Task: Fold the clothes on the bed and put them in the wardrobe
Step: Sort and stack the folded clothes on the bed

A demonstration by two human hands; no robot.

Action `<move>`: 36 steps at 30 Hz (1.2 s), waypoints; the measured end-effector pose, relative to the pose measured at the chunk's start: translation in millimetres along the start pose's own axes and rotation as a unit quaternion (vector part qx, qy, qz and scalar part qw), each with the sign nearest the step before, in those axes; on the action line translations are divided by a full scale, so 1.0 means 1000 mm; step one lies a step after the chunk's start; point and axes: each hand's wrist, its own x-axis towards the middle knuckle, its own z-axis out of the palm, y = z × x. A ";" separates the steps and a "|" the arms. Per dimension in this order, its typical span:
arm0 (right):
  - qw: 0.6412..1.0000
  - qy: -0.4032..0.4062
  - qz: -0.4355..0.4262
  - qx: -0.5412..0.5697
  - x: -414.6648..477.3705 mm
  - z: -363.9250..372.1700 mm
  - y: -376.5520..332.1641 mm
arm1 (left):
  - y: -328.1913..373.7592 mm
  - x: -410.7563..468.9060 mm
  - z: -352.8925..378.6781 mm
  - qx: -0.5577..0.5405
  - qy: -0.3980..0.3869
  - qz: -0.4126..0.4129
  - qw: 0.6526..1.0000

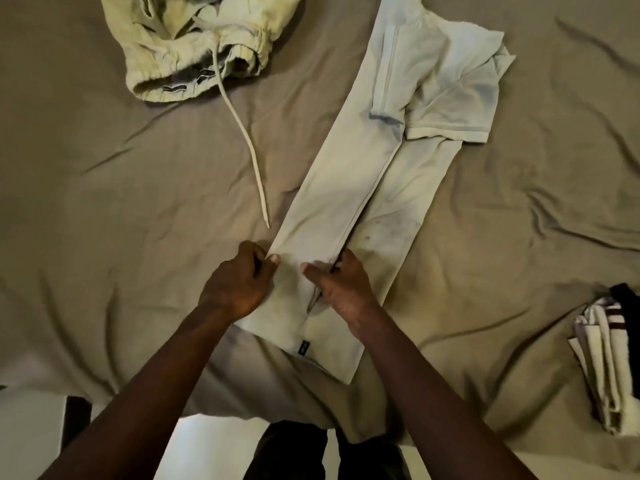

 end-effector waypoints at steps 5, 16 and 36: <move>0.999 0.039 -0.016 -0.025 -0.023 0.018 0.029 | -0.017 -0.029 0.027 0.029 0.126 0.102 0.986; 0.985 -0.075 -0.017 -0.157 -0.043 0.002 0.036 | 0.027 -0.028 0.031 0.194 0.214 0.204 0.935; 0.950 0.300 -0.078 0.024 0.128 -0.237 -0.166 | 0.331 0.171 -0.014 0.147 -0.020 0.428 0.892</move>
